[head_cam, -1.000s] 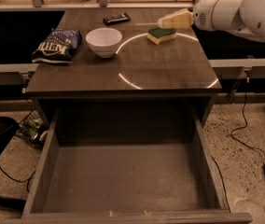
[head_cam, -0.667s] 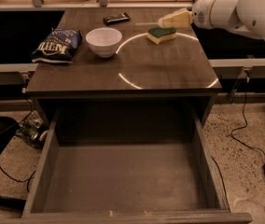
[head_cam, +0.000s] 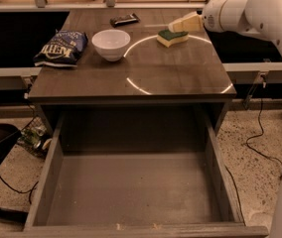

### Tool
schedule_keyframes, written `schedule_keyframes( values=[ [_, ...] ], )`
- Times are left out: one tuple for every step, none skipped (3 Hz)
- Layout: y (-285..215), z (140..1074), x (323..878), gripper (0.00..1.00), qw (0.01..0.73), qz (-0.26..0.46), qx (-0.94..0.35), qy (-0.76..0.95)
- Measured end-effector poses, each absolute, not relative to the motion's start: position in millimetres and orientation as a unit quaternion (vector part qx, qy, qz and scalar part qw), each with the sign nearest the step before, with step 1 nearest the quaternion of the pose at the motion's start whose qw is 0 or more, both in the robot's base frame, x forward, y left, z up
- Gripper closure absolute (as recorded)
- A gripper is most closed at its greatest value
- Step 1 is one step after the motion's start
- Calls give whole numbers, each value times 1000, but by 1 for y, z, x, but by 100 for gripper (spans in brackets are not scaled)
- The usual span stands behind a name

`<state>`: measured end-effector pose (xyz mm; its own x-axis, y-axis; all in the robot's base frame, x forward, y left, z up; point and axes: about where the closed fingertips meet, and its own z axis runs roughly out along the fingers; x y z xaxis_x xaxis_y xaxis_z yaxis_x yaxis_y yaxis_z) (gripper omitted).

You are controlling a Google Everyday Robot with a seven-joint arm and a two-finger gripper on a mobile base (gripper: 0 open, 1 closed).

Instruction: Place sponge into top drawer

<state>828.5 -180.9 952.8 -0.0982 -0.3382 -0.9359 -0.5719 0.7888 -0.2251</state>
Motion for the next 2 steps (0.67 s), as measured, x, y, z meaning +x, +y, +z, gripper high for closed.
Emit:
schedule_keyframes(
  values=[
    [-176,938,842,0,594,108,-305,737],
    [-175,921,856,0,593,114,-298,739]
  ],
)
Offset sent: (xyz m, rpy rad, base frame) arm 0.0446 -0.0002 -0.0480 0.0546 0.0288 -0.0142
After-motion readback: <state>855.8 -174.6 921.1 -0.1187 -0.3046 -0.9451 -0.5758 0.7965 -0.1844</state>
